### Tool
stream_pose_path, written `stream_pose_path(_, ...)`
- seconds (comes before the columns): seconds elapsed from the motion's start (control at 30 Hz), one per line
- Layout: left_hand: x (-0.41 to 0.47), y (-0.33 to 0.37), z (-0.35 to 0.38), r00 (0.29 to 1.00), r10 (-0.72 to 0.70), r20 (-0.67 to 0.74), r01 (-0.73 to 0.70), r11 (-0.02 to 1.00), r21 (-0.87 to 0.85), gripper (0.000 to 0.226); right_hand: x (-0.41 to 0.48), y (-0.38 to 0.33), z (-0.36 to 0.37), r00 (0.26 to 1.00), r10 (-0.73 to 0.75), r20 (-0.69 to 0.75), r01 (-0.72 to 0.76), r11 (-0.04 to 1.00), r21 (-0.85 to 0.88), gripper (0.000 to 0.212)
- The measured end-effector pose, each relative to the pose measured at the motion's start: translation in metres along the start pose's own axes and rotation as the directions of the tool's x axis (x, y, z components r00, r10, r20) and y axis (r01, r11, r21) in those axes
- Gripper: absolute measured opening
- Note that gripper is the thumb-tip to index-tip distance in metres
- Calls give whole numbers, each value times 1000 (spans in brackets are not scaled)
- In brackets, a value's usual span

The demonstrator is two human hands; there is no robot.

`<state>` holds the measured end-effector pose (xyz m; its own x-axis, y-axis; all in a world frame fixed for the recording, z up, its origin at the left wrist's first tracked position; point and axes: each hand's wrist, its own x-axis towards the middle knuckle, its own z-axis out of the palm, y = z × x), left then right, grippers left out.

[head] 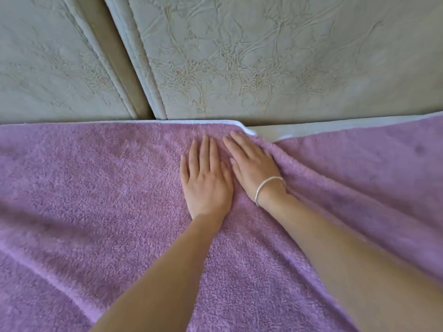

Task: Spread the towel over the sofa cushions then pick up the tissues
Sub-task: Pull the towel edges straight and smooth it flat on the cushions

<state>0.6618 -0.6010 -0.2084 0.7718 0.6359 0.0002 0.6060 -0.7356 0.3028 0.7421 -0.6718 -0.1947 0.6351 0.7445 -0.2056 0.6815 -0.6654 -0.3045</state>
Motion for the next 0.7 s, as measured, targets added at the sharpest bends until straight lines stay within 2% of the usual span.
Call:
stream_pose_path(0.27,4,1,14,999,-7,-32,8,999,47,55,7,0,-5,999,-33,37,30,996,78,47)
stream_pose_path(0.33,5,2,13,999,5,-37,-3,998,57,55,3,3,-17,992,-27,-124,38,995,89,39)
stream_pose_path(0.4,5,0,14,999,2,-41,1,998,61,56,-5,14,-29,952,89,-292,-73,995,66,37)
stream_pose_path(0.43,4,-2,14,999,2,-42,1,998,64,57,-9,20,-34,948,169,-270,-156,985,70,40)
stream_pose_path(0.5,5,-2,14,999,5,-47,-1,998,70,57,-13,36,-43,938,319,-135,-312,947,74,50)
stream_pose_path(0.57,4,-1,14,999,0,-35,2,997,72,57,-11,52,-52,911,412,-29,-409,910,69,53)
stream_pose_path(0.63,5,0,14,1000,-3,-30,5,998,70,58,-6,61,-63,901,427,73,-431,900,56,47)
stream_pose_path(0.7,5,-1,15,1000,-9,-24,11,998,61,58,-2,65,-70,907,409,103,-413,911,13,29)
